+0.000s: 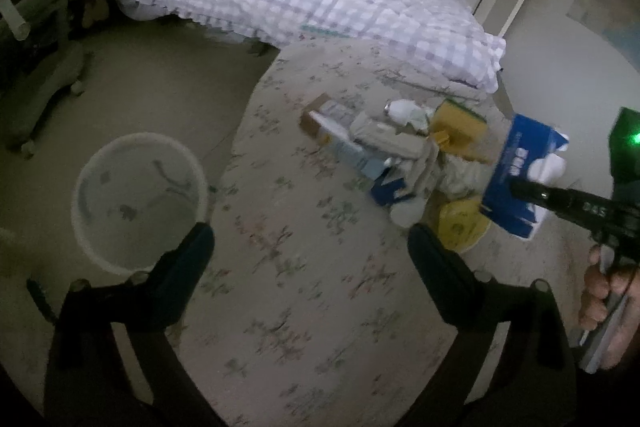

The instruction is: Collect trash

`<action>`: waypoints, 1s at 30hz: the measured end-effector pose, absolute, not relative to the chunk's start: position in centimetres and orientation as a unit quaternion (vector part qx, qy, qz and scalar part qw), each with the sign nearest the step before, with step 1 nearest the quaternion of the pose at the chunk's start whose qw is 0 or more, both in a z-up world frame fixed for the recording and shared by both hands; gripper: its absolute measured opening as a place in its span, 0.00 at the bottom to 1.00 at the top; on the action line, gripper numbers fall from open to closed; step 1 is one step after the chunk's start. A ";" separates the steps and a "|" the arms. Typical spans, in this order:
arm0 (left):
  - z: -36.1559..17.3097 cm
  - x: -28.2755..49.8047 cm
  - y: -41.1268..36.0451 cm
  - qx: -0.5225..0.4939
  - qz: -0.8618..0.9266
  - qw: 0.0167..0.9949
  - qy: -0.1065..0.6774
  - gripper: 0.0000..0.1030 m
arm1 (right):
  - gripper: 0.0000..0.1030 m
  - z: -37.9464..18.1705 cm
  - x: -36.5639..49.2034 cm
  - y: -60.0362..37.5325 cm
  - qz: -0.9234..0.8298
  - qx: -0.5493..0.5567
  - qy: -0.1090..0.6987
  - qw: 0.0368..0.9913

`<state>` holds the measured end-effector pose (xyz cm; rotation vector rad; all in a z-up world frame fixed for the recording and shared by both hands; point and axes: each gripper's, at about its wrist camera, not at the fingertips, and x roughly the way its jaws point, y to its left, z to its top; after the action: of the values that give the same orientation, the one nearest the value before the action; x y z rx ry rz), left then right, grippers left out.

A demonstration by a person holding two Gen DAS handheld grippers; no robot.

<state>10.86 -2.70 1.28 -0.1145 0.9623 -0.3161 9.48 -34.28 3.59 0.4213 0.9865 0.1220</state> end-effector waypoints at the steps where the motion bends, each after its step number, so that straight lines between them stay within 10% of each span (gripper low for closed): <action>1: 1.3 11.2 -3.1 -0.059 -0.150 0.873 0.460 0.90 | 0.08 3.8 9.5 -35.0 0.052 0.205 0.465 0.860; 9: -0.1 15.2 -6.9 -0.148 -0.157 0.860 0.461 0.70 | 0.08 4.1 9.8 -38.7 -0.009 0.197 0.444 0.874; 20: -4.2 18.3 -10.3 -0.222 -0.159 0.824 0.496 0.66 | 0.08 2.7 9.9 -42.1 -0.044 0.196 0.454 0.868; 30: -4.5 18.8 -9.9 -0.269 -0.182 0.811 0.486 0.13 | 0.08 2.0 10.1 -43.0 -0.056 0.201 0.464 0.861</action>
<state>18.79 -9.91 -4.50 -0.5748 1.0381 -0.3894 10.12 -42.99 2.03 0.4225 0.9747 -0.1175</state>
